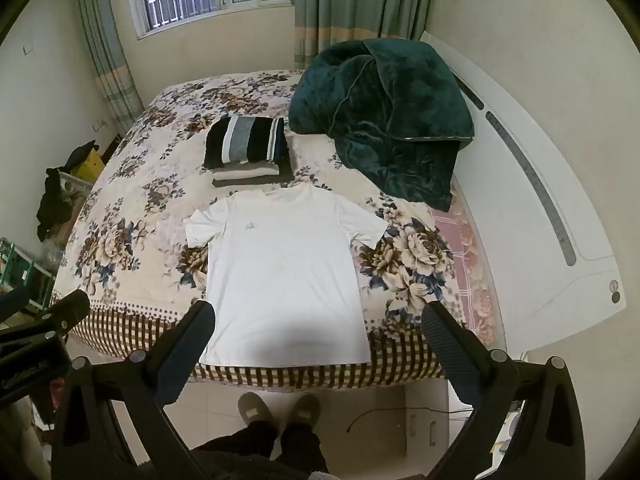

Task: Fold small clothes

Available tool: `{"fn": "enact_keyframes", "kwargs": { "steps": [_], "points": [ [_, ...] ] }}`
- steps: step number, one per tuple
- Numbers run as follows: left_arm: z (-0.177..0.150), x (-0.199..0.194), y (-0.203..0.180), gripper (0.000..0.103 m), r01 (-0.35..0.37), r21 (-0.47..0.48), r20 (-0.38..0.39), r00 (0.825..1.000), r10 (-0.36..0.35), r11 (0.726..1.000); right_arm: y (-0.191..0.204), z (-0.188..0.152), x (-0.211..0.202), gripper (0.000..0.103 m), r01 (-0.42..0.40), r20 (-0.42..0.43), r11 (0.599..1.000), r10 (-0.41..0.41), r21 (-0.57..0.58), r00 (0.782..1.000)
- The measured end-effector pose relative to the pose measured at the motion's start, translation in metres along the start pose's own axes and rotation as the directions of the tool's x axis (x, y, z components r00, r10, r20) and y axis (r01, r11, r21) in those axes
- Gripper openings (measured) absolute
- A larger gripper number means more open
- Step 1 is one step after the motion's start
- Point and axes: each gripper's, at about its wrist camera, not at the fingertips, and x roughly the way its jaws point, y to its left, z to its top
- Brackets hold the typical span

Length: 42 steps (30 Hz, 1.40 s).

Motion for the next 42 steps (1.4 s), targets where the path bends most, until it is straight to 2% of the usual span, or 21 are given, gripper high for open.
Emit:
{"fn": "enact_keyframes", "kwargs": {
  "steps": [9,20,29,35,38,41,42],
  "points": [
    [0.001,-0.001,-0.001,0.103,-0.025,0.008,0.008,1.0,0.025,1.0,0.001,0.002,0.0,0.103,-0.002,0.007,1.0,0.002,-0.004,1.0],
    [0.009,-0.003,0.0,0.103,-0.017,0.01,0.011,1.0,0.017,1.0,-0.001,0.004,-0.001,0.103,0.0,0.011,1.0,0.0,-0.006,1.0],
    [0.01,-0.003,-0.003,0.103,-0.019,0.012,0.01,1.0,0.019,1.0,0.007,0.022,-0.004,0.103,-0.001,0.016,1.0,0.001,-0.006,1.0],
    [0.009,-0.003,-0.003,0.103,-0.02,0.014,0.016,1.0,0.019,1.0,0.008,0.023,-0.007,0.103,-0.003,0.017,1.0,0.003,-0.005,1.0],
    [0.026,-0.005,-0.009,0.103,-0.02,0.016,0.016,1.0,0.019,1.0,0.007,0.026,-0.007,0.103,-0.002,0.02,1.0,0.002,-0.006,1.0],
    [0.028,-0.004,-0.011,0.103,-0.021,0.016,0.019,1.0,0.021,1.0,0.007,0.026,-0.007,0.103,-0.001,0.022,1.0,0.001,-0.006,1.0],
    [0.027,-0.004,-0.01,0.103,-0.02,0.015,0.02,1.0,0.02,1.0,0.011,0.035,-0.015,0.103,-0.002,0.024,1.0,0.002,-0.01,1.0]
  ]
}}
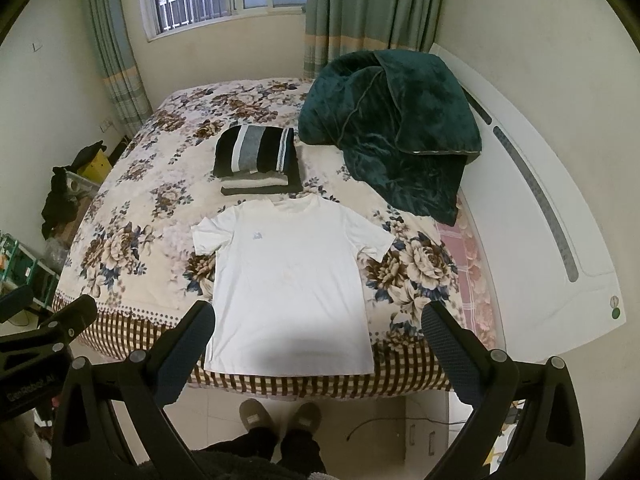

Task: Fold small clothes

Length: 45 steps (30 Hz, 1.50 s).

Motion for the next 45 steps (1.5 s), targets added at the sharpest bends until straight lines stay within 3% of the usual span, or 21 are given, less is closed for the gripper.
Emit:
{"fn": "enact_keyframes", "kwargs": {
  "steps": [23,45],
  "points": [
    [0.01,-0.006,-0.002,0.103,0.013,-0.011,0.017,1.0,-0.013,1.0,0.011,0.023,-0.016,0.103,-0.004,0.009,1.0,0.004,-0.004,1.0],
    [0.011,-0.005,0.002,0.103,0.021,-0.013,0.025,0.999,-0.02,1.0,0.009,0.015,-0.013,0.103,-0.002,0.014,1.0,0.003,-0.004,1.0]
  ]
}}
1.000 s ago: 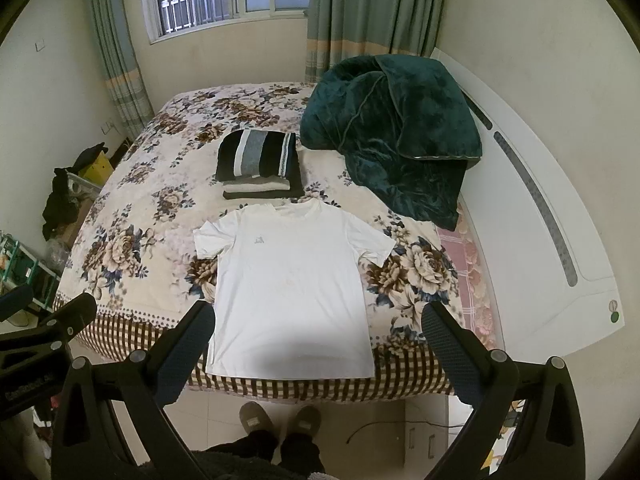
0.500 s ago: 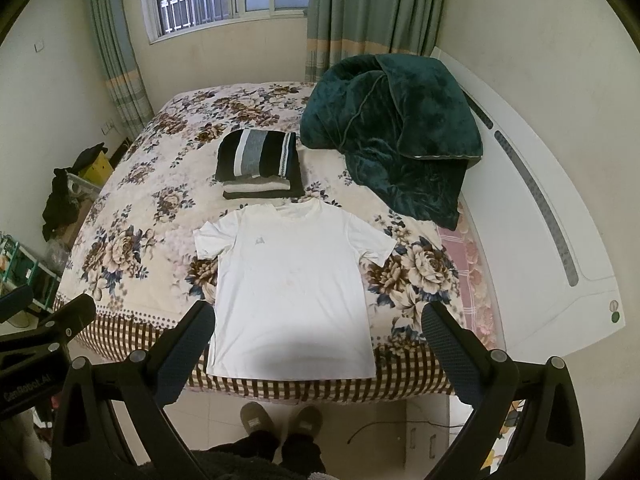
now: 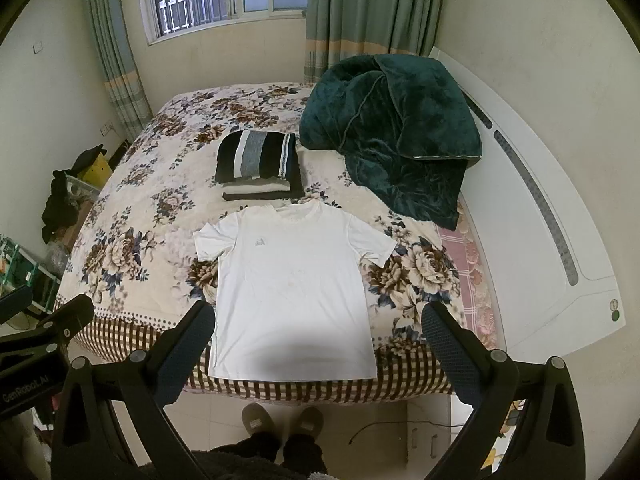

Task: Fold small clothes

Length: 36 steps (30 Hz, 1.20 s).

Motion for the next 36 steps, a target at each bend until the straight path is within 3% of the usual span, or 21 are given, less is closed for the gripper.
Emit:
{"fn": "enact_keyframes", "kwargs": {
  "steps": [11,14,18,21,26,28,31,34,36],
  "points": [
    [0.004,0.01,-0.003,0.103,-0.008,0.02,0.022,1.0,0.007,1.0,0.0,0.005,0.005,0.103,0.005,-0.006,1.0,-0.005,0.013,1.0],
    [0.02,0.042,-0.008,0.103,-0.023,0.025,0.051,0.998,0.022,0.999,0.001,0.004,0.03,0.103,0.021,-0.023,0.999,-0.02,0.047,1.0],
    [0.043,0.111,-0.011,0.103,-0.063,0.02,0.053,0.997,0.062,0.998,-0.016,0.005,0.095,0.103,0.06,-0.055,0.989,-0.053,0.137,0.997],
    [0.061,0.175,-0.021,0.103,-0.093,0.01,0.006,0.996,0.093,0.996,-0.036,0.007,0.158,0.103,0.122,-0.09,0.969,-0.105,0.214,0.99],
    [0.086,0.291,-0.054,0.103,-0.133,0.022,-0.098,0.986,0.134,0.991,-0.106,0.014,0.3,0.103,0.163,-0.208,0.904,-0.085,0.394,0.974],
    [0.091,0.336,-0.065,0.103,-0.185,0.039,-0.127,0.974,0.189,0.982,-0.133,0.014,0.364,0.103,0.209,-0.257,0.875,-0.101,0.437,0.961],
    [0.095,0.401,-0.076,0.103,-0.235,0.056,-0.193,0.951,0.241,0.97,-0.171,0.011,0.466,0.103,0.231,-0.328,0.832,-0.063,0.505,0.943],
    [0.092,0.468,-0.085,0.103,-0.249,0.047,-0.27,0.929,0.252,0.967,-0.209,-0.002,0.566,0.103,0.231,-0.384,0.753,0.031,0.617,0.923],
    [0.084,0.505,-0.088,0.103,-0.255,0.037,-0.32,0.913,0.254,0.966,-0.236,-0.022,0.627,0.103,0.228,-0.393,0.65,0.119,0.725,0.912]
  ]
}}
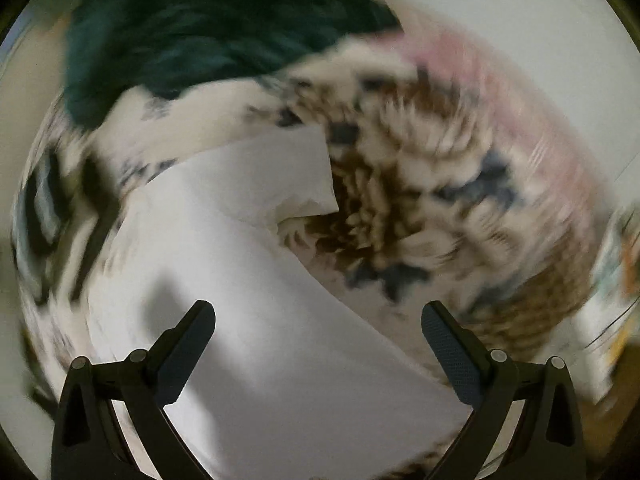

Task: Fold small clothes

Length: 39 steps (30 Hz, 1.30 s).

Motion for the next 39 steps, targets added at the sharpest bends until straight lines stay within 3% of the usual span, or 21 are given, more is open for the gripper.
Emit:
{"fn": "enact_keyframes", "kwargs": {
  "steps": [3,5,10,13,15,16,19,22,24,25,27,28,31,33,35,36,38,39],
  "points": [
    [0.007,0.049,-0.018,0.103,0.011,-0.019,-0.078,0.997,-0.012,1.0,-0.032,0.026,0.075,0.103,-0.089,-0.078,0.971,0.109,0.224,0.991],
    [0.009,0.08,-0.028,0.103,0.023,-0.031,-0.126,0.992,-0.026,0.999,-0.054,0.036,0.121,0.103,-0.139,-0.087,0.918,0.183,0.373,0.979],
    [0.02,0.121,-0.048,0.103,0.028,-0.026,-0.156,0.987,-0.032,0.999,-0.065,0.041,0.186,0.089,-0.309,0.011,0.763,0.368,0.567,0.93],
    [0.026,0.133,-0.048,0.103,0.015,-0.023,-0.144,0.989,-0.018,1.0,-0.052,0.041,0.199,0.069,-0.387,0.144,0.719,0.378,0.577,0.915],
    [0.03,0.137,-0.04,0.103,0.015,-0.046,-0.143,0.989,-0.022,0.999,-0.038,0.042,0.202,0.037,-0.38,0.175,0.728,0.344,0.571,0.923],
    [0.033,0.138,-0.036,0.103,0.019,-0.06,-0.143,0.989,-0.028,0.998,-0.03,0.044,0.202,0.014,-0.358,0.184,0.746,0.309,0.561,0.933],
    [0.042,0.137,-0.025,0.103,0.03,-0.091,-0.124,0.991,-0.041,0.995,0.004,0.054,0.185,0.008,-0.299,0.219,0.841,0.22,0.45,0.95],
    [0.041,0.131,-0.006,0.103,0.027,-0.116,-0.095,0.995,-0.038,0.993,0.066,0.063,0.155,0.007,-0.207,0.294,0.965,0.153,0.16,0.943],
    [0.035,0.128,0.009,0.103,0.022,-0.14,-0.079,0.996,-0.034,0.99,0.119,0.054,0.139,0.007,-0.123,0.341,0.989,0.143,-0.08,0.929],
    [0.032,0.127,0.015,0.103,0.018,-0.15,-0.073,0.997,-0.029,0.989,0.149,0.043,0.135,0.007,-0.071,0.355,0.973,0.147,-0.218,0.923],
    [0.022,0.129,0.033,0.103,0.005,-0.167,-0.065,0.998,-0.016,0.986,0.204,0.008,0.14,0.007,0.07,0.382,0.878,0.134,-0.474,0.914],
    [0.018,0.13,0.037,0.103,-0.003,-0.168,-0.066,0.998,-0.008,0.986,0.229,-0.017,0.15,0.007,0.135,0.389,0.795,0.134,-0.591,0.912],
    [0.005,0.138,0.056,0.103,-0.026,-0.165,-0.078,0.997,0.014,0.986,0.265,-0.085,0.183,0.007,0.29,0.414,0.55,0.115,-0.783,0.903],
    [-0.005,0.144,0.069,0.103,-0.036,-0.172,-0.094,0.995,0.02,0.984,0.27,-0.113,0.203,0.007,0.326,0.405,0.456,0.086,-0.828,0.91],
    [-0.014,0.149,0.084,0.103,-0.035,-0.189,-0.102,0.995,0.015,0.981,0.27,-0.125,0.22,0.019,0.305,0.335,0.405,0.005,-0.862,0.942],
    [-0.02,0.152,0.093,0.103,-0.041,-0.199,-0.111,0.994,0.019,0.979,0.263,-0.129,0.218,0.023,0.263,0.288,0.414,-0.001,-0.872,0.958],
    [-0.031,0.16,0.11,0.103,-0.034,-0.231,-0.144,0.99,0.0,0.972,0.253,-0.133,0.206,0.053,0.113,0.152,0.458,0.05,-0.882,0.987],
    [-0.036,0.162,0.117,0.103,-0.032,-0.25,-0.16,0.987,-0.008,0.968,0.247,-0.133,0.197,0.058,0.023,0.075,0.484,0.088,-0.875,0.993]
  ]
}}
